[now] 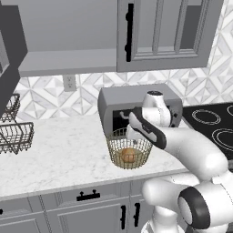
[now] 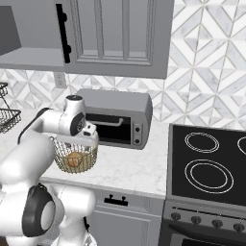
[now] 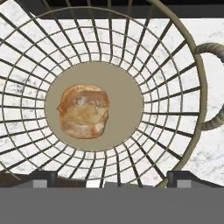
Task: Open the cabinet, pick up the bread from the cabinet and place it in the basket. Then move the basket to the dining counter.
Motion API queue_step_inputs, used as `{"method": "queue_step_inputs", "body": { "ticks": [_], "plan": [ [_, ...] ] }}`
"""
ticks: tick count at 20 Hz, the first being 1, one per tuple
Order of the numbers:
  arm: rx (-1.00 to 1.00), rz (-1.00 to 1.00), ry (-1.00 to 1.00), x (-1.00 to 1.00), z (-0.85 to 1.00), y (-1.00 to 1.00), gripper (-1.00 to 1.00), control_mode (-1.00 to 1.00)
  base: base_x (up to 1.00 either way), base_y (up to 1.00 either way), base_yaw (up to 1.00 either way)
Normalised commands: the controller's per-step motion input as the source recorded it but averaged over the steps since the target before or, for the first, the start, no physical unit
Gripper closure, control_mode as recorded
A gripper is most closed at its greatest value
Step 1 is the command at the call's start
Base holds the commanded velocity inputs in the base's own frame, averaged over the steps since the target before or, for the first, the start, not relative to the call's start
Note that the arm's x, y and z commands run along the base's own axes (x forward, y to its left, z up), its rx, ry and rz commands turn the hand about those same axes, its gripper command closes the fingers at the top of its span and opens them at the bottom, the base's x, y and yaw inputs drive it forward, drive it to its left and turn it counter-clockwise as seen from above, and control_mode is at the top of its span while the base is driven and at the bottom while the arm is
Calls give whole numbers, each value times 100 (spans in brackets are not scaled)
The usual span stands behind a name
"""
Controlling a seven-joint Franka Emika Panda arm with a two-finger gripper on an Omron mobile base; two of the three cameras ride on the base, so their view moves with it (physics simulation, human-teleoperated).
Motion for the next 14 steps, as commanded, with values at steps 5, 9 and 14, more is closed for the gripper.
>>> {"method": "queue_step_inputs", "body": {
  "ticks": [5, 9, 14],
  "plan": [
    [0, -2, -4, -2, 0, -47, -100, -100, 0, 0, 0],
    [0, 0, -10, 0, 0, -40, -100, -100, 0, 0, 0],
    [0, 0, -2, 11, 0, -5, -100, -100, 0, 0, 0]
  ]
}}
